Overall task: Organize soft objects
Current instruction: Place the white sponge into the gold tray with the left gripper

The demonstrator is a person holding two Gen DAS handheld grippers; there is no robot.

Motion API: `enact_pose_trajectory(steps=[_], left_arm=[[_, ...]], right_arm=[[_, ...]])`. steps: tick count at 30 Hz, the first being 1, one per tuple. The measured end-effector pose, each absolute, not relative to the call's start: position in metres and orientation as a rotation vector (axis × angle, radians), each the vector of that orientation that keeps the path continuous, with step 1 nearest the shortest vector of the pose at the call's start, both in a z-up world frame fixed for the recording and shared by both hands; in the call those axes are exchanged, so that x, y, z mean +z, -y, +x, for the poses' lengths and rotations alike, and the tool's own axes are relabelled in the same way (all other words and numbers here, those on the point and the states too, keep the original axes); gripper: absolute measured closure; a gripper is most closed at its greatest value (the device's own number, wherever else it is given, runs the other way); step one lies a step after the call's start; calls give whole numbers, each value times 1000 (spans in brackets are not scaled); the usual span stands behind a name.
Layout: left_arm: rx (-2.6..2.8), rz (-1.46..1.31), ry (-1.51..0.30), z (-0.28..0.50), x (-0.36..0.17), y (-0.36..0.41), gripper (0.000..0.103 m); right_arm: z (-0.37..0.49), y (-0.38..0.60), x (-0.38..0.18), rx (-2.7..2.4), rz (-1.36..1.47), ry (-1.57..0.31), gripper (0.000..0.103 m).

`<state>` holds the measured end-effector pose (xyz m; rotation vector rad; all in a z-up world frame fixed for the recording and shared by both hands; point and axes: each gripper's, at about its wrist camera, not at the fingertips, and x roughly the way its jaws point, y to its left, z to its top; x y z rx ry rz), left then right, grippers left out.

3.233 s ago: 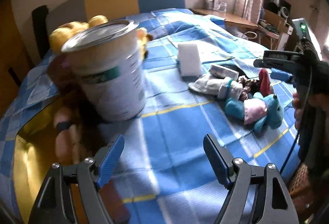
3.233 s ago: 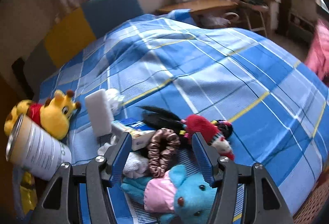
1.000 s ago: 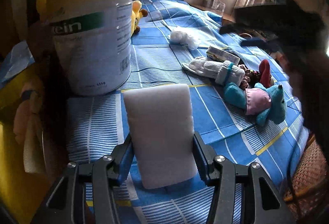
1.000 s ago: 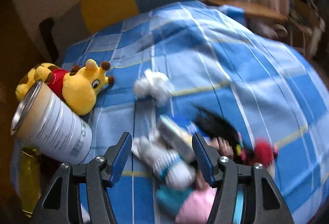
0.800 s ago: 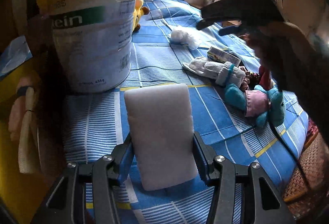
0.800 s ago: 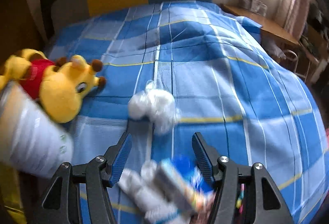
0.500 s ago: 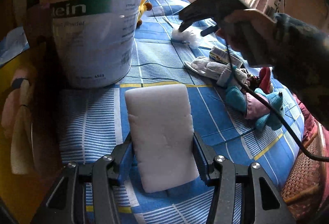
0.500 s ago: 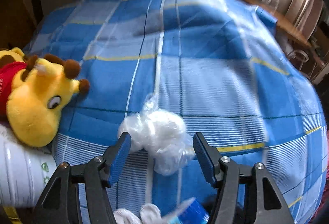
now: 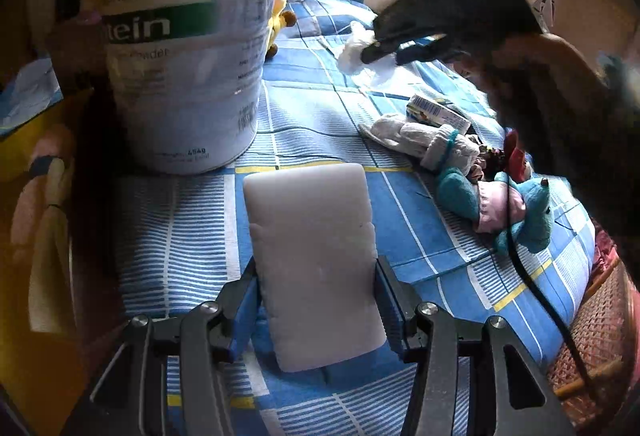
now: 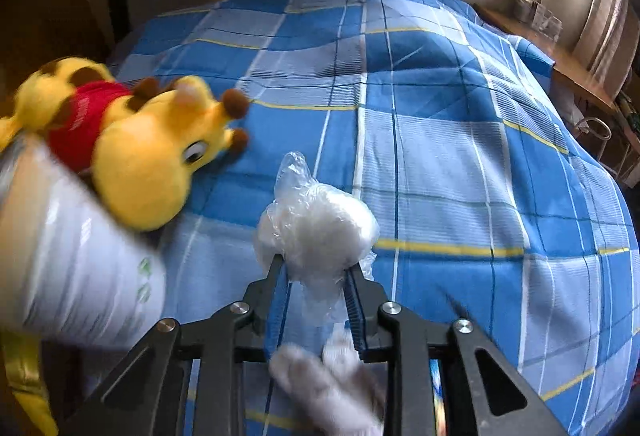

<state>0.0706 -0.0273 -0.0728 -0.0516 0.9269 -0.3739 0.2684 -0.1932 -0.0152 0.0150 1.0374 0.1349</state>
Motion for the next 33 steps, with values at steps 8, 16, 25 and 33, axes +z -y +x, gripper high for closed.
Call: enact_pose_trajectory(steps=[8, 16, 25, 33], left_arm=[[-353, -29, -911, 59, -60, 27, 50], [-343, -10, -857, 37, -35, 21, 49], [-297, -44, -805, 20, -6, -3, 49], [-248, -73, -774, 6, 10, -29, 49]], right_arm=[[191, 190, 2, 240, 64, -1023, 76], [145, 177, -37, 261, 65, -1094, 78], [153, 187, -70, 224, 109, -1175, 81], [156, 194, -72, 197, 132, -1180, 81]])
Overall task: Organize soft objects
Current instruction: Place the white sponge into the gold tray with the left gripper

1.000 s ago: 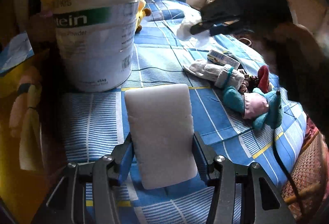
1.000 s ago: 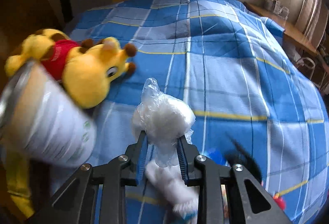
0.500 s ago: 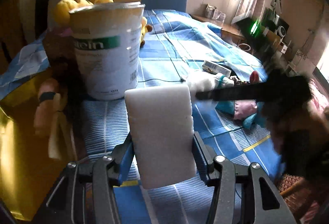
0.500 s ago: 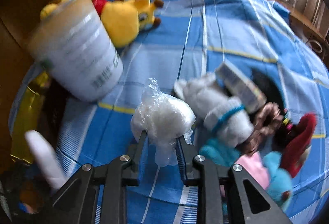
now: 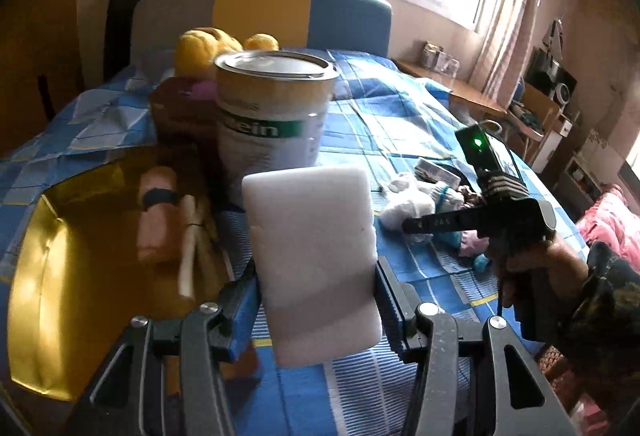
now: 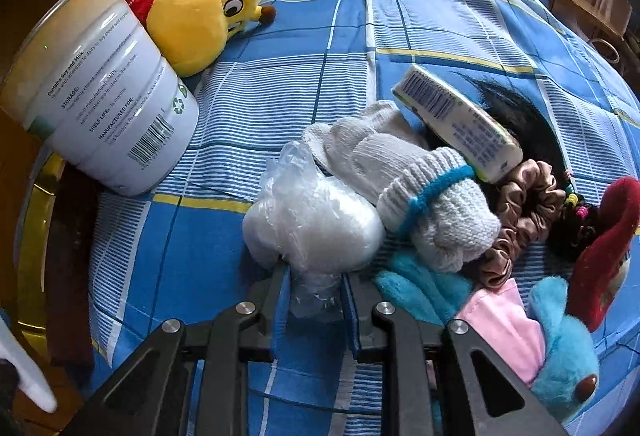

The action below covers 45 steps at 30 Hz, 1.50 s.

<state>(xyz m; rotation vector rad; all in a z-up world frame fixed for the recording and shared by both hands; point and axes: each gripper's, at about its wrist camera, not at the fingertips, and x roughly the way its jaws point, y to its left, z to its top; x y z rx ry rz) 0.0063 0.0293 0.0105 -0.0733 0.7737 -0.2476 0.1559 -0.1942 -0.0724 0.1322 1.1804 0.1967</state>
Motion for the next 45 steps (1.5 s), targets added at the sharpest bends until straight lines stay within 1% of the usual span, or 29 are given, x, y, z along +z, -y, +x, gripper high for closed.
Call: enact_pose_trajectory(steps=[7, 14, 20, 22, 27, 32, 33, 34, 36, 39, 45], left_arm=[[-170, -117, -789, 7, 9, -60, 49], [-23, -263, -829, 19, 3, -134, 49], [76, -371, -919, 58, -19, -194, 49], [115, -361, -927, 74, -26, -205, 48], [127, -368, -984, 110, -46, -213, 47], [131, -331, -1004, 144, -60, -210, 45], [130, -329, -1004, 149, -62, -209, 43], [120, -324, -1003, 152, -63, -208, 37], [144, -292, -1006, 158, -64, -208, 31], [163, -297, -987, 151, -59, -210, 30], [172, -298, -914, 104, -38, -208, 30]], right_arm=[[152, 194, -73, 183, 107, -1176, 81], [152, 194, -73, 173, 94, -1175, 81], [153, 191, -73, 163, 79, -1173, 81], [153, 191, -74, 163, 76, -1172, 81], [152, 190, -74, 160, 65, -1171, 81], [153, 187, -76, 156, 56, -1170, 81], [153, 187, -76, 155, 53, -1170, 81], [153, 186, -77, 155, 50, -1169, 81], [153, 185, -78, 154, 51, -1169, 81], [153, 185, -79, 154, 52, -1169, 81], [153, 184, -79, 150, 43, -1167, 81]])
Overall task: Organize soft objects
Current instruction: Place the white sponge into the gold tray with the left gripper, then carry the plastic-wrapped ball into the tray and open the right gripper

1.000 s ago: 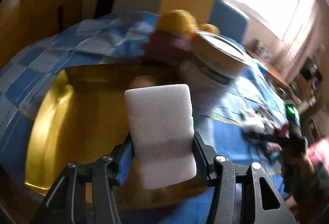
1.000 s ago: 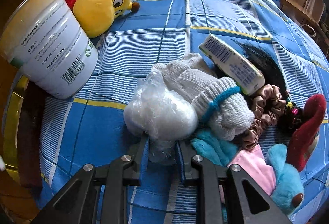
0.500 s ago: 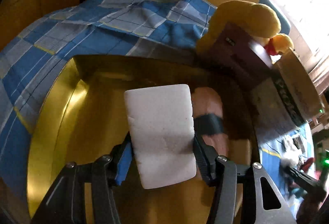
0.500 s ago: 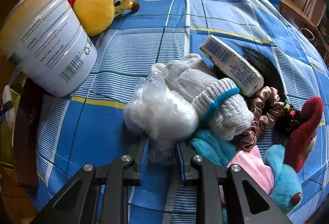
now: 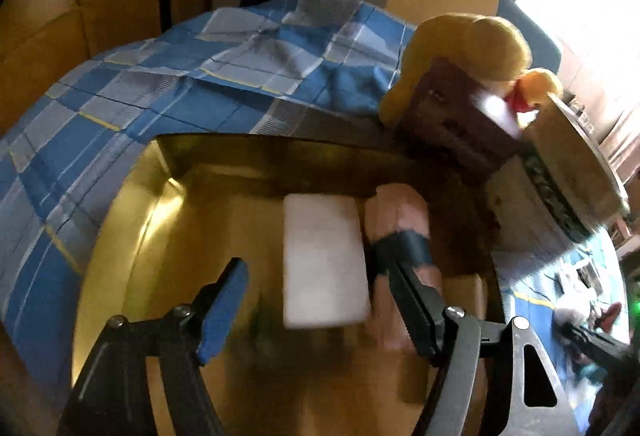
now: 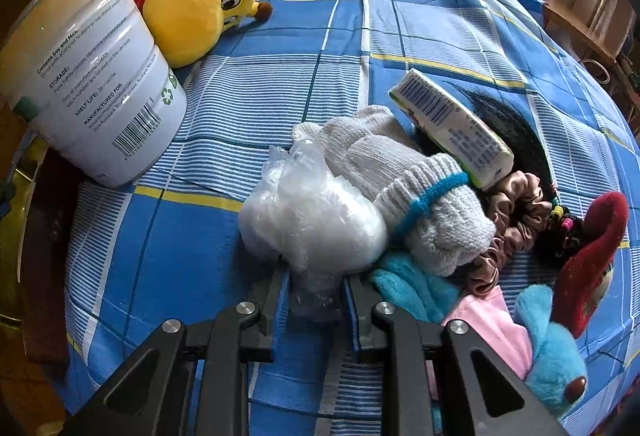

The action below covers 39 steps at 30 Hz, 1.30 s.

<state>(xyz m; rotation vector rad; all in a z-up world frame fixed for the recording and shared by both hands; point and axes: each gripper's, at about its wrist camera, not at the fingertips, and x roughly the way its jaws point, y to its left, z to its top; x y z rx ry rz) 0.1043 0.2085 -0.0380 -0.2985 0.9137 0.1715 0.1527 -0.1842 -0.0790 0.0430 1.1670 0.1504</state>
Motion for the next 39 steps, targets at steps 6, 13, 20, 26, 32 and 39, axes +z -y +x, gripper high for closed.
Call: enact_pose_trajectory(steps=[6, 13, 20, 26, 32, 39], left_arm=[[157, -246, -856, 57, -21, -192, 30], [117, -218, -847, 24, -14, -175, 30], [78, -177, -840, 11, -14, -163, 30], [51, -171, -837, 3, -14, -160, 30], [31, -169, -824, -2, -12, -159, 30], [24, -178, -829, -4, -14, -162, 30]], right_arm=[[152, 181, -77, 156, 37, -1154, 81], [145, 178, -60, 212, 54, -1082, 81], [150, 166, -31, 233, 80, -1020, 81], [189, 155, 14, 163, 65, -955, 81], [243, 142, 55, 96, 78, -911, 81], [282, 79, 99, 162, 13, -834, 81]])
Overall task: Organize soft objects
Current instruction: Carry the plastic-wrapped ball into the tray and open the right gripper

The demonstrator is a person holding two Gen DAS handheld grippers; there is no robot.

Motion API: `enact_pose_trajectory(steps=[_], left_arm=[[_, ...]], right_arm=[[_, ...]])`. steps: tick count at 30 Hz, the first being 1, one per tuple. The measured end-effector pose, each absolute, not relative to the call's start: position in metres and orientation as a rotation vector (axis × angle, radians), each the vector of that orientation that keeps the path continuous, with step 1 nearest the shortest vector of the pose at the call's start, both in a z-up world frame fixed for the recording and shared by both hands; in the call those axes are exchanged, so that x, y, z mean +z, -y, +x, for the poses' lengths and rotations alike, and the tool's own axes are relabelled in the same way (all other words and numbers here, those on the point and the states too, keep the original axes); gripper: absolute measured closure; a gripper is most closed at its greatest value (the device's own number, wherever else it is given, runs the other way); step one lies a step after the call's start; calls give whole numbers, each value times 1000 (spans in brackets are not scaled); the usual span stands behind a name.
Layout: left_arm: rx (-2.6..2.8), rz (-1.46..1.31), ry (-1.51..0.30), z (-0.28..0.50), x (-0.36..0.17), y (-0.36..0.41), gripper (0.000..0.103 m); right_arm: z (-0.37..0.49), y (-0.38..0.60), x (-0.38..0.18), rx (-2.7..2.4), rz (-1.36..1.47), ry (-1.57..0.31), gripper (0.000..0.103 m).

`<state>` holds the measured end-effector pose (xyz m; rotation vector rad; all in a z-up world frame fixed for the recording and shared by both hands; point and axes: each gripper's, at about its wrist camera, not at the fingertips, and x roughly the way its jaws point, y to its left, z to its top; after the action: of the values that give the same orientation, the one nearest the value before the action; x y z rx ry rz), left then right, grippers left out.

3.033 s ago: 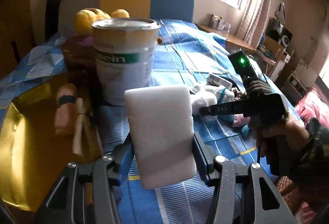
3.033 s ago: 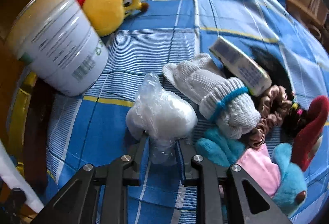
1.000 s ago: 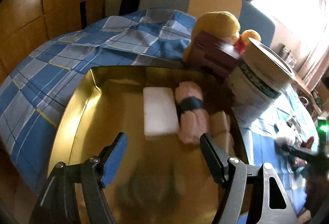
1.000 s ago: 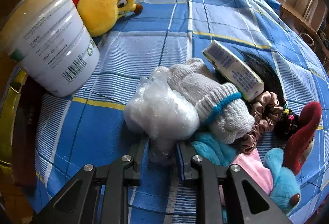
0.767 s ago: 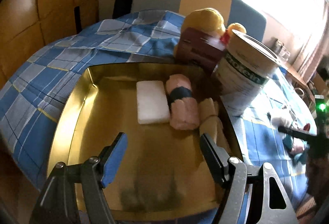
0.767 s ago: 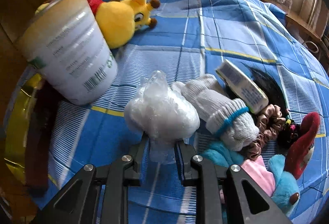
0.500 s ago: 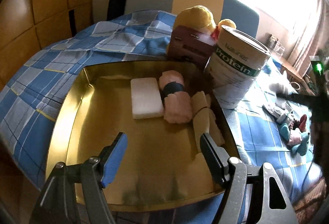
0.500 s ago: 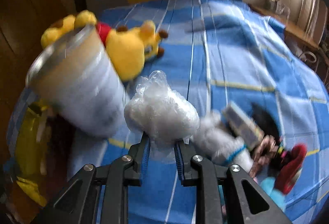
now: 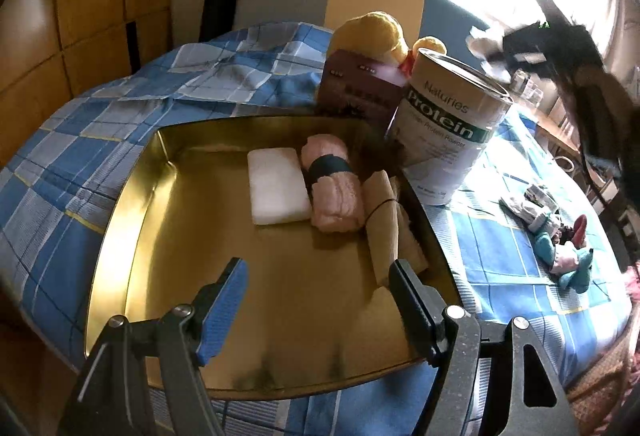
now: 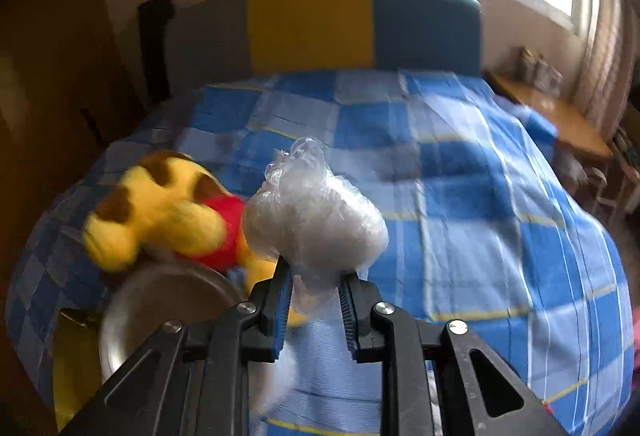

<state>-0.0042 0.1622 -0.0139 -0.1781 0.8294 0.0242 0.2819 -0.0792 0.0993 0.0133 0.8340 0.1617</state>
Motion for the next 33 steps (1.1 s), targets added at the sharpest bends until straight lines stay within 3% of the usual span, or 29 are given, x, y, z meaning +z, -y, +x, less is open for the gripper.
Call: enact_pose_trajectory(steps=[15, 33], left_arm=[[40, -191, -834, -8, -18, -168, 30], [109, -210, -808, -29, -16, -190, 30]], right_arm=[[235, -54, 123, 622, -83, -775, 81], [124, -107, 1, 897, -321, -1085, 81]])
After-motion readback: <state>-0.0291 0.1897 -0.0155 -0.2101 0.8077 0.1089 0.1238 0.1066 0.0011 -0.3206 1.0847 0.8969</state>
